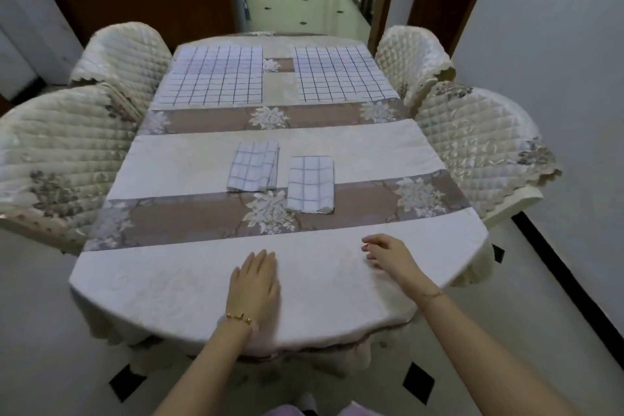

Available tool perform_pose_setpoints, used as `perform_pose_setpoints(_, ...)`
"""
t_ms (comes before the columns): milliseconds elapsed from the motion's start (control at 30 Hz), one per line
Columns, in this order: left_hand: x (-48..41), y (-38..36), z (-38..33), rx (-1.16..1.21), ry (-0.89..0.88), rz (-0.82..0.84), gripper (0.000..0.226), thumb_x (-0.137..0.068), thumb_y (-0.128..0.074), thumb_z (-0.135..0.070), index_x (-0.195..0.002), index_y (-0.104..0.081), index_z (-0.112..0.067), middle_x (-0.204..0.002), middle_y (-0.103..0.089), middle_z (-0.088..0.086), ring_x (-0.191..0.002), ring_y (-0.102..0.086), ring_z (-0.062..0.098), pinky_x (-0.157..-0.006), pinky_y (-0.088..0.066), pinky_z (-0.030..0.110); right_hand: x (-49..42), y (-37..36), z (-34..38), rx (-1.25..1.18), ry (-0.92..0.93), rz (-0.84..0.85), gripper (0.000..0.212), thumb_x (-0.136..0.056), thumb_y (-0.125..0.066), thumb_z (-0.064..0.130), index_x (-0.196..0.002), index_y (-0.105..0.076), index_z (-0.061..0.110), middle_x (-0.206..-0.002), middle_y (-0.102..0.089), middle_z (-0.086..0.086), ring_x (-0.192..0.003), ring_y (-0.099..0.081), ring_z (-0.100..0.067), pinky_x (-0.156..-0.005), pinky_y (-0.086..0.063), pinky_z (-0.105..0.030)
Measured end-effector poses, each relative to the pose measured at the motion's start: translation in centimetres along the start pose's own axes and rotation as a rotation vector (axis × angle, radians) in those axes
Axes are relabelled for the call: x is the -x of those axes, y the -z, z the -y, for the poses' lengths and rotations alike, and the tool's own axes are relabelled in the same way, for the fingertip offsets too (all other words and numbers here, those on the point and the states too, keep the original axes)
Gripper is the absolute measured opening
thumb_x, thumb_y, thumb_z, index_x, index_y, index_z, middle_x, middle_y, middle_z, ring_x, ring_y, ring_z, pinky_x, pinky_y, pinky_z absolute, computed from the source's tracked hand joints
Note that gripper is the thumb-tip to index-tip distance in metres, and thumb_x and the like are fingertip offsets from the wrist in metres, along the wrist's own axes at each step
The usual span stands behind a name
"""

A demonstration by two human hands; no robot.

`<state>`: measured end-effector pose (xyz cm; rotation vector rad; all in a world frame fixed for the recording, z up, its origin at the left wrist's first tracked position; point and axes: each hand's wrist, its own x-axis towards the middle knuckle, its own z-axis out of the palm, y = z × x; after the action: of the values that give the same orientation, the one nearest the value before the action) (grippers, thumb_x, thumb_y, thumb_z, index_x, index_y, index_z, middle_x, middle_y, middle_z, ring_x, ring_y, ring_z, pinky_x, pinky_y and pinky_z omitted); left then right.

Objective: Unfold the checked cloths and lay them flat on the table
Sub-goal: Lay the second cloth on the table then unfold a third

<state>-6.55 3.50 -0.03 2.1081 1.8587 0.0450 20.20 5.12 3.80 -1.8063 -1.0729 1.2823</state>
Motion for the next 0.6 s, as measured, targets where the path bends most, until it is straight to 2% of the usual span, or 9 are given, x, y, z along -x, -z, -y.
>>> perform_pose_setpoints(67,-0.4,-1.0,0.6,-0.075,-0.015,0.018,0.066,-0.09,-0.005,-0.046,-0.151,-0.017,-0.023,-0.161,-0.009,-0.004,-0.149,-0.008,0.019,-0.12,-0.006,0.039,-2.0,-1.0,0.1,0.018,-0.002,0.0,0.022,-0.089,-0.051,0.007,-0.108,-0.061,0.011,-0.09,-0.062,-0.005,-0.073,-0.054,-0.017,-0.064,-0.043,-0.025)
perform_pose_setpoints(100,-0.4,-1.4,0.9,-0.084,-0.018,0.005,0.074,-0.083,0.004,-0.049,-0.151,-0.017,-0.025,-0.16,-0.009,-0.005,-0.149,-0.009,0.019,-0.12,-0.003,0.037,-3.0,-1.4,0.2,0.027,-0.01,0.002,0.024,-0.089,-0.051,0.008,-0.111,-0.06,0.01,-0.088,-0.062,-0.006,-0.071,-0.052,-0.018,-0.063,-0.042,-0.027)
perform_pose_setpoints(133,-0.2,-1.5,1.1,-0.116,-0.033,-0.007,0.078,-0.081,0.003,-0.049,-0.149,-0.025,-0.024,-0.158,-0.017,-0.005,-0.147,-0.018,0.02,-0.118,-0.003,0.035,-4.0,-1.9,0.3,0.032,-0.02,0.005,0.027,-0.088,-0.052,0.009,-0.114,-0.059,0.01,-0.086,-0.061,-0.006,-0.069,-0.051,-0.018,-0.062,-0.041,-0.028)
perform_pose_setpoints(200,-0.2,-1.9,1.6,-0.179,-0.049,-0.012,0.064,-0.084,-0.02,-0.046,-0.133,-0.055,-0.022,-0.144,-0.049,-0.002,-0.13,-0.05,0.021,-0.111,-0.012,0.034,-5.9,-2.9,0.9,0.04,-0.042,0.025,0.029,-0.088,-0.052,0.01,-0.117,-0.056,0.011,-0.085,-0.058,-0.004,-0.066,-0.049,-0.016,-0.059,-0.04,-0.028)
perform_pose_setpoints(233,-0.2,-1.9,1.7,-0.198,-0.054,0.029,0.057,-0.084,-0.03,-0.044,-0.124,-0.063,-0.023,-0.134,-0.059,-0.003,-0.121,-0.059,0.02,-0.109,-0.013,0.034,-7.1,-3.5,1.3,0.04,-0.048,0.034,0.03,-0.089,-0.052,0.011,-0.119,-0.054,0.011,-0.087,-0.057,-0.004,-0.065,-0.049,-0.015,-0.058,-0.04,-0.028)
perform_pose_setpoints(333,-0.2,-1.8,2.1,-0.15,-0.055,0.1,0.051,-0.082,-0.037,-0.043,-0.12,-0.065,-0.025,-0.128,-0.064,-0.005,-0.12,-0.056,0.017,-0.11,-0.004,0.031,-10.3,-5.0,2.7,0.033,-0.045,0.003,0.033,-0.088,-0.056,0.014,-0.12,-0.055,0.004,-0.096,-0.056,-0.008,-0.074,-0.051,-0.018,-0.066,-0.045,-0.03)
perform_pose_setpoints(400,-0.1,-1.7,2.0,-0.149,-0.065,0.086,0.05,-0.085,-0.034,-0.043,-0.119,-0.066,-0.026,-0.126,-0.065,-0.005,-0.115,-0.062,0.017,-0.108,-0.008,0.033,-12.1,-5.8,3.5,0.061,-0.018,-0.028,0.025,-0.086,-0.059,0.016,-0.105,-0.061,-0.001,-0.087,-0.055,-0.01,-0.078,-0.051,-0.022,-0.073,-0.045,-0.037)
perform_pose_setpoints(500,-0.2,-1.5,1.9,-0.151,-0.058,0.101,0.05,-0.087,-0.032,-0.043,-0.117,-0.068,-0.025,-0.124,-0.066,-0.005,-0.11,-0.066,0.016,-0.101,-0.025,0.035,-13.7,-6.7,4.4,0.164,-0.006,-0.053,0.02,-0.083,-0.062,0.021,-0.071,-0.059,0.005,-0.059,-0.05,-0.007,-0.058,-0.045,-0.019,-0.066,-0.039,-0.033)
perform_pose_setpoints(600,-0.1,-1.3,1.6,-0.136,-0.05,0.098,0.051,-0.079,-0.038,-0.043,-0.116,-0.069,-0.026,-0.124,-0.066,-0.006,-0.111,-0.066,0.015,-0.102,-0.025,0.034,-14.6,-7.1,4.4,0.265,-0.025,-0.091,0.018,-0.076,-0.065,0.019,-0.066,-0.06,0.005,-0.062,-0.056,-0.012,-0.059,-0.049,-0.022,-0.06,-0.037,-0.028)
